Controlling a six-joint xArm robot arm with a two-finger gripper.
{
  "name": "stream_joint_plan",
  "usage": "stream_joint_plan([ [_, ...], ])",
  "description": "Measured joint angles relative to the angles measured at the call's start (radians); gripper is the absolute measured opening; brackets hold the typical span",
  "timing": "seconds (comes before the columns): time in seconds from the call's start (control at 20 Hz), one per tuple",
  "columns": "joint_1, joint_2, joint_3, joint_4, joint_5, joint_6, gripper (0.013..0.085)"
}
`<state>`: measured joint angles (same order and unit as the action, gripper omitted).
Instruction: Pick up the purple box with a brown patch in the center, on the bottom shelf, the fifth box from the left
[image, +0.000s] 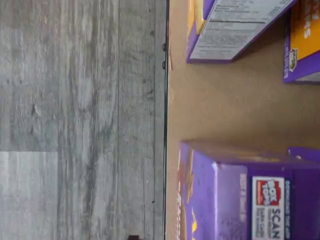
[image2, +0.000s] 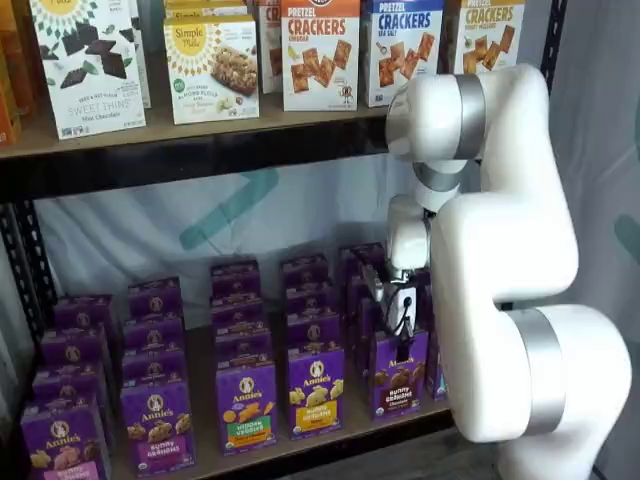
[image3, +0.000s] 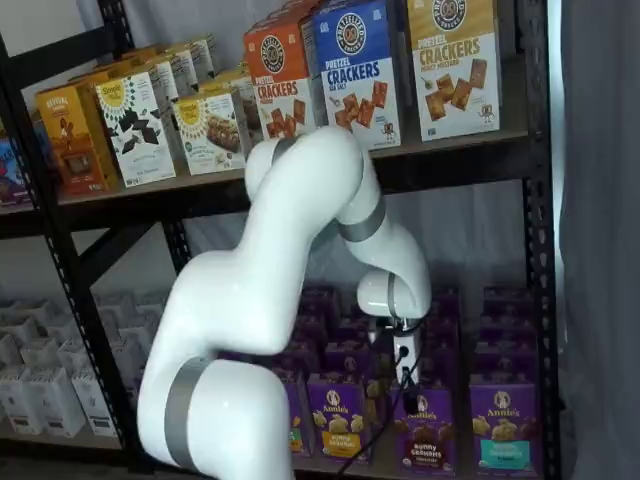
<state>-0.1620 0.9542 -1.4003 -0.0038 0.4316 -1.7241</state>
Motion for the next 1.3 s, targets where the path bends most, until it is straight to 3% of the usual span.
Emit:
stream_joint_plan([
  [0.6,0.005,0.064,-0.055,-0.002,-0.018,0.006,0.0850],
  [1.0,0.008,0.081,-0.077,0.001,-0.005,0.008,0.0610],
  [1.2,0.008,0.082,-0.077,-0.010,-0.010,0.017,0.0530],
  [1.3,0.007,0.083,-0.077,-0.021,-0.010,0.026,0.0530],
])
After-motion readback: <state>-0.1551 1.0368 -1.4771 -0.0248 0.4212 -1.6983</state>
